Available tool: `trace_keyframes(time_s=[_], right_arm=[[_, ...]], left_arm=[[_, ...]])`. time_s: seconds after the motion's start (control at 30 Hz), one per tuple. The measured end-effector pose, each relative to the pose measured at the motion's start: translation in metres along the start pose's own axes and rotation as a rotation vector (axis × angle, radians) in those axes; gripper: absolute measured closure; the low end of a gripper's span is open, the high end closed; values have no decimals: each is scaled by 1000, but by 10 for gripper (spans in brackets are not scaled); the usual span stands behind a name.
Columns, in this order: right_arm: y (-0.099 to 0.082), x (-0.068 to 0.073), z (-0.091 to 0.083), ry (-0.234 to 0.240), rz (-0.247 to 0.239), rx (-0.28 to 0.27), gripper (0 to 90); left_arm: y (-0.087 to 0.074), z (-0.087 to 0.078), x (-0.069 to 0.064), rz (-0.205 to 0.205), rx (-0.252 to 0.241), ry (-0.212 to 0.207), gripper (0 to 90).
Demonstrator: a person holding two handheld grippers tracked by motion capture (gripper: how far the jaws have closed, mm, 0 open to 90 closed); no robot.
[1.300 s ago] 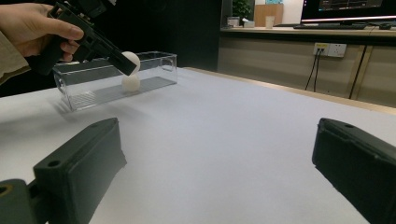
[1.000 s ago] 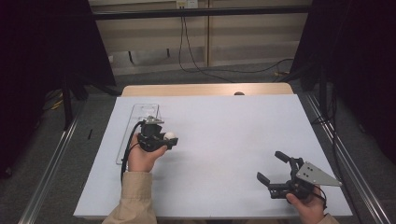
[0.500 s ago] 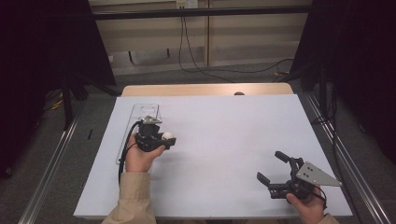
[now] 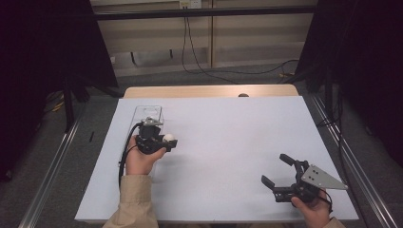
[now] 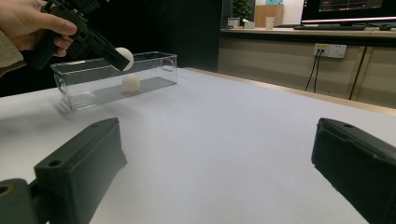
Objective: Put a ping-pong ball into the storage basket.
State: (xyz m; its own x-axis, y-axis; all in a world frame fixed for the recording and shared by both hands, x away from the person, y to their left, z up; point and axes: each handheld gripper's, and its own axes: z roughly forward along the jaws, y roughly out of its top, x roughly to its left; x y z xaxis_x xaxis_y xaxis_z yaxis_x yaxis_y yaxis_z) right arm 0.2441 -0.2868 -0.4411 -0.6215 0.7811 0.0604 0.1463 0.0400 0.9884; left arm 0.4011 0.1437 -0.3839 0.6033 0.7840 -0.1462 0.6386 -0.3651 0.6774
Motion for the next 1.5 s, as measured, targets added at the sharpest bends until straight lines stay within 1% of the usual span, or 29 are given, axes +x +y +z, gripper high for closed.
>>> trace_keyframes(time_s=[0.13, 0.2, 0.43, 0.47, 0.53, 0.87, 0.93, 1.07, 1.2, 1.23, 1.3, 1.5], right_arm=[[0, 0, 0, -1, 1, 1, 15], [0, 0, 0, -1, 1, 2, 15], [0, 0, 0, 4, -1, -1, 15], [0, 0, 0, 2, 0, -1, 15], [0, 0, 0, 1, 2, 0, 16], [0, 0, 0, 1, 5, -2, 15], [0, 0, 0, 0, 6, -4, 15], [0, -1, 0, 0, 6, -4, 15], [0, 0, 0, -1, 4, -3, 15], [0, -1, 0, -1, 4, -4, 15], [0, -1, 0, -1, 2, -2, 15], [0, -1, 0, -1, 1, -2, 15]], left_arm=[[0, -1, 1, -5, 0, -2, 511], [0, -1, 1, 1, 1, -1, 511], [0, -2, 1, -3, 1, 3, 511], [-1, -3, 2, 2, 5, 5, 511], [-1, -4, 2, -4, 2, 4, 511], [-1, -9, 3, -8, -8, 10, 510], [0, -9, 4, 0, -5, 10, 511], [0, -10, 5, -6, -2, 5, 511], [0, -12, 6, -11, -6, 12, 511], [0, -13, 6, -10, -9, 14, 511], [1, -14, 7, 0, 2, 9, 511], [1, -15, 8, -10, -6, 11, 510]])
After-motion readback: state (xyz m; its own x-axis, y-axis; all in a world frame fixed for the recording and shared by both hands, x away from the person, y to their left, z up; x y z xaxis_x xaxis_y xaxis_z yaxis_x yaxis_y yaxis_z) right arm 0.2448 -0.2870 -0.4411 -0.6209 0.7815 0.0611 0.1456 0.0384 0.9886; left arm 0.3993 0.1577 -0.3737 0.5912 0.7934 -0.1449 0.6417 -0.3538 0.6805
